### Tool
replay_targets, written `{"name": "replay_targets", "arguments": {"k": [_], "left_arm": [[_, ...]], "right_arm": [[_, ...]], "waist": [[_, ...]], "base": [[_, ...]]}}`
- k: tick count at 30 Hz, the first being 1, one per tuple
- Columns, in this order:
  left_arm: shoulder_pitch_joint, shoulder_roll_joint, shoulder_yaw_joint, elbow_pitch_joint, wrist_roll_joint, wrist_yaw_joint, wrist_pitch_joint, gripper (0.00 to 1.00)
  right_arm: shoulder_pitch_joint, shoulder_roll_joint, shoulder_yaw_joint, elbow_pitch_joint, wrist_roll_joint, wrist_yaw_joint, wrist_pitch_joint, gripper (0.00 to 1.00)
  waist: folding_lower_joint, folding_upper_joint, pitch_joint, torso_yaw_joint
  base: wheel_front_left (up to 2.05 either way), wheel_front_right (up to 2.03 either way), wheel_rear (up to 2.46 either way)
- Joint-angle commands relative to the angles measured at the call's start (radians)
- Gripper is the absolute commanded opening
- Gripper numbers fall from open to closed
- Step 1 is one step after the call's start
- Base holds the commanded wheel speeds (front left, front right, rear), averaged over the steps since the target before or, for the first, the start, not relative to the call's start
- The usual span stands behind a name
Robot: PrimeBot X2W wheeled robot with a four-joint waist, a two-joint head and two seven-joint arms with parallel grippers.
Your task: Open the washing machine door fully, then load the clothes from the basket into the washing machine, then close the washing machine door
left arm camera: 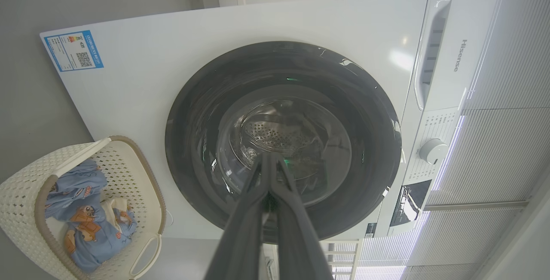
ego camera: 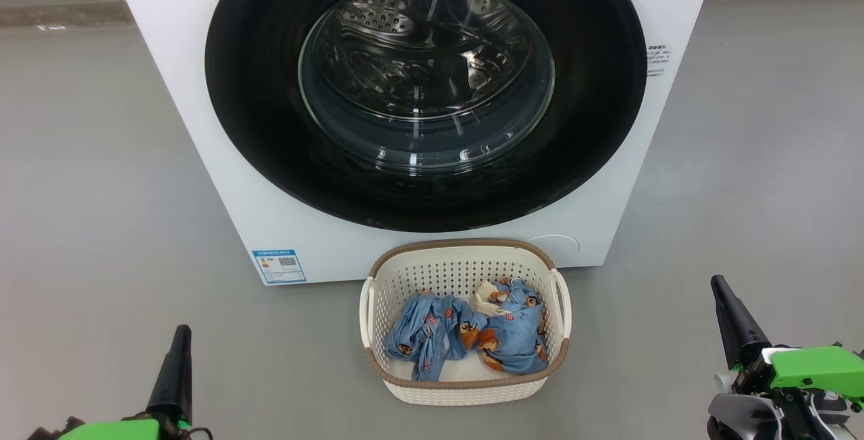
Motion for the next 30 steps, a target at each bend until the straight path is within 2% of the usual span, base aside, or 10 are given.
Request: {"name": "replay_targets", "arguments": {"k": [1, 30], "left_arm": [[-0.043, 0.009, 0.035, -0.019, 0.01, 0.001, 0.003, 0.0], [-0.043, 0.006, 0.039, -0.019, 0.014, 0.001, 0.006, 0.0]], "right_arm": [[-0.037, -0.021, 0.016, -0.029, 0.004, 0.005, -0.005, 0.0], [-0.037, -0.023, 0.019, -0.03, 0.006, 0.005, -0.007, 0.0]], "waist": [[0.0, 0.0, 0.0, 0.0], [0.0, 0.0, 0.0, 0.0]], "base": [[0.0, 0.0, 0.0], [0.0, 0.0, 0.0]]}}
